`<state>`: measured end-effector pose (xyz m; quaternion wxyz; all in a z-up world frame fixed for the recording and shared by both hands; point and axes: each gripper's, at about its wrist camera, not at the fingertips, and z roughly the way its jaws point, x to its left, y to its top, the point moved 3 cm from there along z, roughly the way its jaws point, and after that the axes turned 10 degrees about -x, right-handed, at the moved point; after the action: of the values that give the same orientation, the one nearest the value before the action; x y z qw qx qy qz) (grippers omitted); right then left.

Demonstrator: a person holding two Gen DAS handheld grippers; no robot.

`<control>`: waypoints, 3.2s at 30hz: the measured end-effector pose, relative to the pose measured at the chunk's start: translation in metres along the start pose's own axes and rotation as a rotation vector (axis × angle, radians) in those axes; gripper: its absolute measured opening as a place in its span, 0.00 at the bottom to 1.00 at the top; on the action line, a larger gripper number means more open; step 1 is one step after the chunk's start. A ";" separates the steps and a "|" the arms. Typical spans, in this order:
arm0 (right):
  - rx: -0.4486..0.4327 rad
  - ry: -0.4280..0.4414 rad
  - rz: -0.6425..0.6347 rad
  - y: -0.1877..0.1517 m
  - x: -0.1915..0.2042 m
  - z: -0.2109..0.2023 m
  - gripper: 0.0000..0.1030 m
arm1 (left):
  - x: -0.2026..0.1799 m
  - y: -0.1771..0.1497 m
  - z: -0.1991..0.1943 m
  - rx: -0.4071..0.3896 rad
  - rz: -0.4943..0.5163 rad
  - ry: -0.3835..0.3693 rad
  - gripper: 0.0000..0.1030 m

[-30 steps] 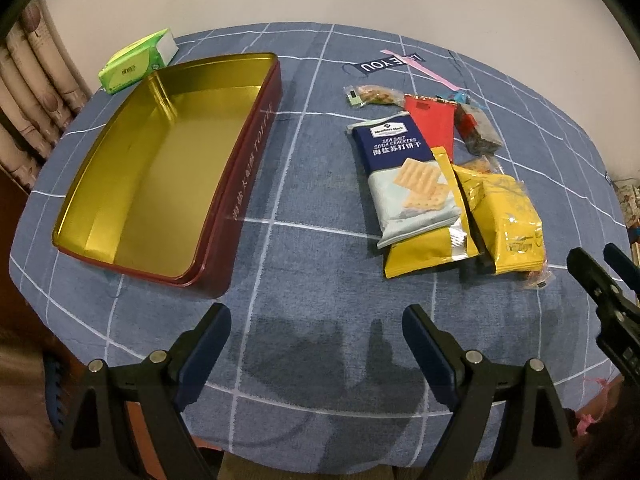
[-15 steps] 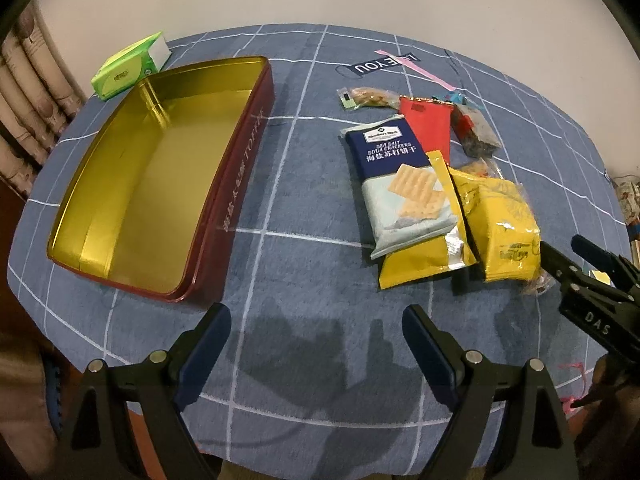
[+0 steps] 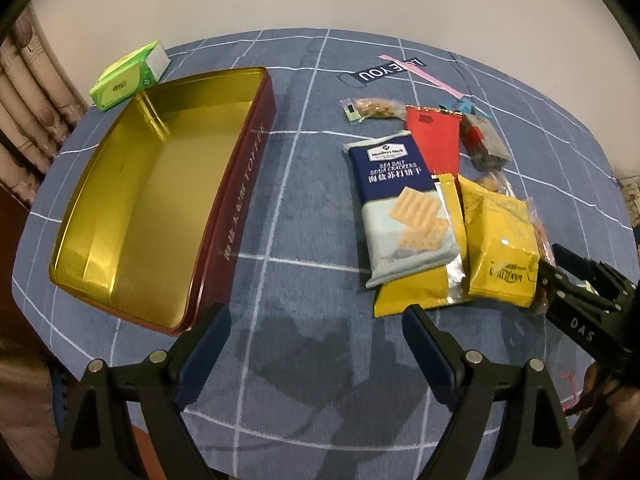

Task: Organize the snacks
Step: 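Grasp the clear bag of twisted dough with the right gripper while the left gripper approaches the blue cracker pack, then grasp the blue Member's Mark cracker pack with the left gripper, then carry the cracker pack into the gold tin and release it with the left gripper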

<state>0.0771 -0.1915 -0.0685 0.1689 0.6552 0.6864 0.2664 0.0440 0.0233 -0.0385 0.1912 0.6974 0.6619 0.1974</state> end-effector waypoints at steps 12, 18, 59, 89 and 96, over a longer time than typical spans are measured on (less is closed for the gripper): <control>-0.034 -0.015 0.026 -0.008 -0.017 -0.011 0.35 | -0.004 0.011 0.003 -0.001 -0.001 0.012 0.87; -0.100 -0.114 0.043 -0.003 -0.042 -0.006 0.35 | -0.003 0.018 0.005 -0.001 -0.014 0.007 0.87; -0.183 -0.204 0.054 0.014 -0.064 0.008 0.37 | -0.027 0.061 0.071 0.158 -0.204 -0.214 0.53; -0.185 -0.202 0.053 0.014 -0.063 0.009 0.37 | 0.013 0.074 0.014 0.036 -0.033 -0.149 0.49; -0.185 -0.202 0.053 0.014 -0.063 0.009 0.37 | 0.060 0.078 0.001 -0.006 0.029 -0.044 0.49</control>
<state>0.0988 -0.2523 -0.0751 0.2896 0.6782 0.6211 0.2654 0.1133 0.0797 0.0026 0.2050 0.7106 0.6466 0.1866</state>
